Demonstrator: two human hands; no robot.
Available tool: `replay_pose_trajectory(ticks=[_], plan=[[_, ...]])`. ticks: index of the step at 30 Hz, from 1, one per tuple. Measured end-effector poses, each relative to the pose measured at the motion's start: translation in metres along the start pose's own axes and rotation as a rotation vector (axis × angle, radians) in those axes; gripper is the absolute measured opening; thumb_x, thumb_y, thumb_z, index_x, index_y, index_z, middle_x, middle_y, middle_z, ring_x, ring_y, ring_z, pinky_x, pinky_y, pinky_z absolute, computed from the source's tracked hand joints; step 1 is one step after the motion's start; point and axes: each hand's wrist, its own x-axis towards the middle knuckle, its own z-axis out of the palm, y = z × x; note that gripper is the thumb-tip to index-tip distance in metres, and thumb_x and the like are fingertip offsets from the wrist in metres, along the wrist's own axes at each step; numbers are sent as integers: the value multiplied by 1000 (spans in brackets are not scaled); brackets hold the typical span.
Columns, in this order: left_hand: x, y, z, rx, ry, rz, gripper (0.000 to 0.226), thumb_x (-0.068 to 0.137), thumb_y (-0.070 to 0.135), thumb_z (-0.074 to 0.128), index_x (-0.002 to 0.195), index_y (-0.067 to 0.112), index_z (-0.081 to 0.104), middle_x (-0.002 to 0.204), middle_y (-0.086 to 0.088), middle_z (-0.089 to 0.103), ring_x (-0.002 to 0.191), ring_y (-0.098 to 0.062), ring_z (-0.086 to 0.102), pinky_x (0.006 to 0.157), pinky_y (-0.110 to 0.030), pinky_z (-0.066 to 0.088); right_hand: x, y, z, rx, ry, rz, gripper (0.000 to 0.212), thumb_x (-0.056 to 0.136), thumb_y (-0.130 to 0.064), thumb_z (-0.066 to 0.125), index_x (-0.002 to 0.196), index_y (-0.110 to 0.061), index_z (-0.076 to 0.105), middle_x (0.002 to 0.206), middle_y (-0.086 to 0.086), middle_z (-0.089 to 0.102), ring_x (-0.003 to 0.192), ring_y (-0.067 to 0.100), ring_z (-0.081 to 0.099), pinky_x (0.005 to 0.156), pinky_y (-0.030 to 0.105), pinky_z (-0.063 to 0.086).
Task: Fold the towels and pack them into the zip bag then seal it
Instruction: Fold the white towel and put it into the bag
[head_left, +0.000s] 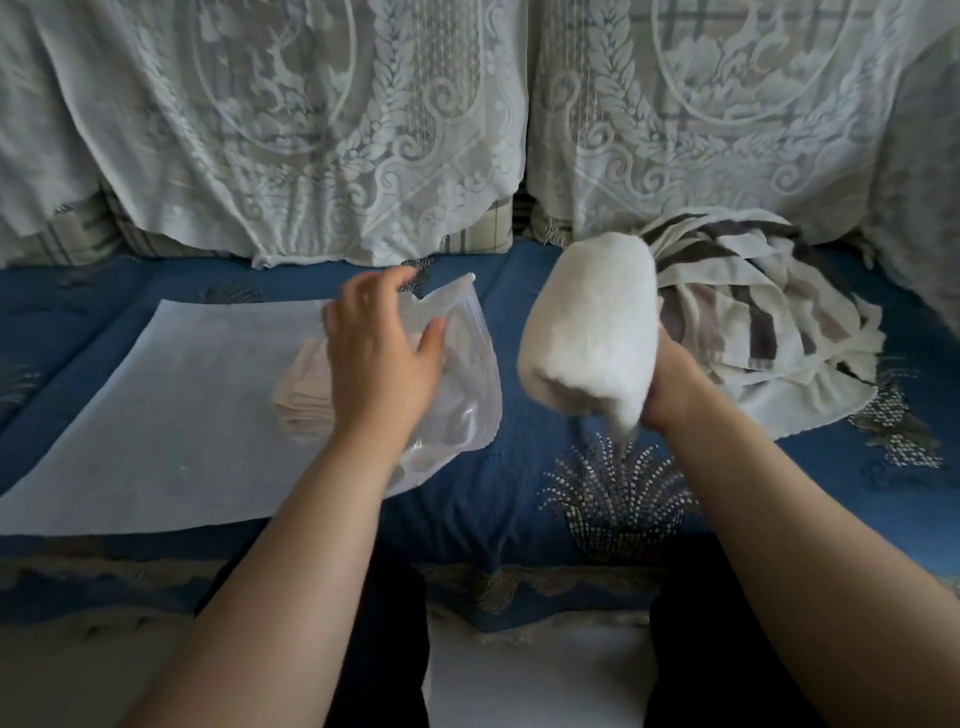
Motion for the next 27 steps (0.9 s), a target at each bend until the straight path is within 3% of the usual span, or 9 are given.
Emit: replay_pose_trajectory(ticks=[2,4,7,10,15,19,23,25,27], plan=[[1,-12,-1,133,-238,-195,69,82,35,68,141,17,36,141,-14,36,126,-35,34,100,-43,33,4,-2,0,-15,29,59,51,97,-48,40,112,-3,58,67,0,73,55,12,69,50,24,55],[2,-20,-1,152,-409,-311,69,85,31,61,145,23,28,145,-11,29,130,-34,31,102,-45,34,5,0,7,-54,-35,156,41,93,-43,51,107,-6,61,71,3,75,60,19,72,52,34,59],[3,-26,-1,0,-563,-432,56,86,21,46,140,28,34,139,-5,47,118,-31,52,98,-42,44,-1,19,22,-233,-70,299,21,93,-25,57,98,-5,56,81,10,70,72,28,68,63,44,56],[0,-30,0,-47,-662,-481,49,86,23,41,135,25,45,130,-5,60,109,-29,61,95,-42,48,8,45,30,-375,-1,323,41,88,-27,65,119,-4,51,104,16,64,90,35,62,76,54,52],[-2,-33,2,120,-569,-395,19,87,26,46,96,22,63,97,3,69,87,-22,62,72,-31,46,24,60,29,-629,-182,215,92,54,-45,84,130,-20,38,122,7,57,107,30,63,83,52,56],[-3,-26,-4,134,-435,-280,19,84,23,55,75,13,67,77,0,67,73,-24,61,59,-33,41,22,54,34,-431,-269,174,49,86,-9,64,130,-9,43,118,14,61,99,30,65,71,42,59],[-2,-24,-17,21,-285,-224,28,86,21,58,70,0,67,76,-15,66,71,-27,60,63,-37,48,21,53,47,93,-299,248,20,93,-2,45,111,2,53,81,14,70,69,22,71,55,30,57],[-3,-25,-19,-21,-304,-222,28,87,22,59,72,0,68,76,-16,65,69,-27,58,61,-34,45,19,64,56,214,-280,304,20,93,-1,44,107,5,56,76,12,70,67,20,71,55,27,56],[-5,-26,-19,-77,-335,-246,26,89,22,60,75,2,71,78,-11,67,71,-25,59,63,-31,44,20,82,65,211,-268,299,33,91,0,46,123,5,52,92,15,69,78,23,70,60,30,58]])
